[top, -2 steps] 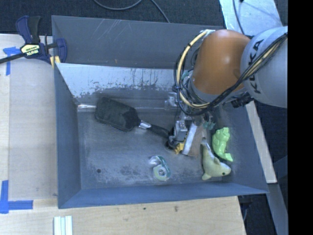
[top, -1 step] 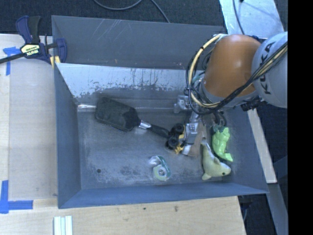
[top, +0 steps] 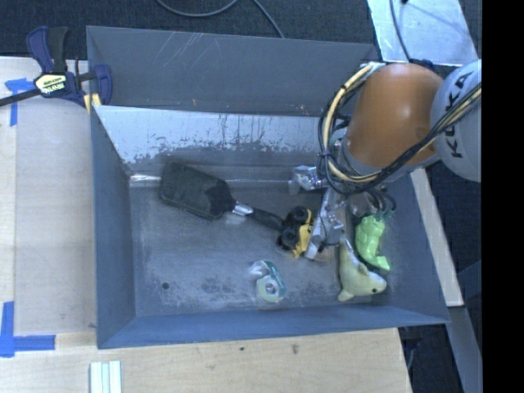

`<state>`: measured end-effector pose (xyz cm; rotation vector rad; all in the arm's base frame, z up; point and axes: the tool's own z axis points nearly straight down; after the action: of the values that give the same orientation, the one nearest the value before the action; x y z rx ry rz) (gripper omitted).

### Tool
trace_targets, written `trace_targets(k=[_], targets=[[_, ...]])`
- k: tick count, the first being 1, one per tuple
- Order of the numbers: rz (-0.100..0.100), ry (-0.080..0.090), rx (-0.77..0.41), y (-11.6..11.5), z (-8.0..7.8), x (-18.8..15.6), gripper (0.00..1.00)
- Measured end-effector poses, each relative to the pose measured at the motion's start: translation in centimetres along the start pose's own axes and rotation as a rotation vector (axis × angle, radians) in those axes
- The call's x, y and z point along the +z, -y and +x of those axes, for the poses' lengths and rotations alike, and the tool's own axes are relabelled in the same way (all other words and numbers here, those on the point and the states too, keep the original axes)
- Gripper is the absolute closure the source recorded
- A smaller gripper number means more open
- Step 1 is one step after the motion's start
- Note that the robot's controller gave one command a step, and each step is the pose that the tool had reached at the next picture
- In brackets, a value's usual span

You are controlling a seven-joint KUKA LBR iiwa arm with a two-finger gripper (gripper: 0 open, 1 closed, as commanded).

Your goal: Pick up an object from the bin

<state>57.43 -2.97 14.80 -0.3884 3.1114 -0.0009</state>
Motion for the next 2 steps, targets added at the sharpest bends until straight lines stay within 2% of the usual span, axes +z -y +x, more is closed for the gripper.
trace_targets(k=[1, 2], targets=[[-0.006, -0.012, -0.248, 2.9, -0.2, 6.8, 0.00], [-0.006, -0.037, -0.403, 3.4, -0.2, 9.2, 1.00]])
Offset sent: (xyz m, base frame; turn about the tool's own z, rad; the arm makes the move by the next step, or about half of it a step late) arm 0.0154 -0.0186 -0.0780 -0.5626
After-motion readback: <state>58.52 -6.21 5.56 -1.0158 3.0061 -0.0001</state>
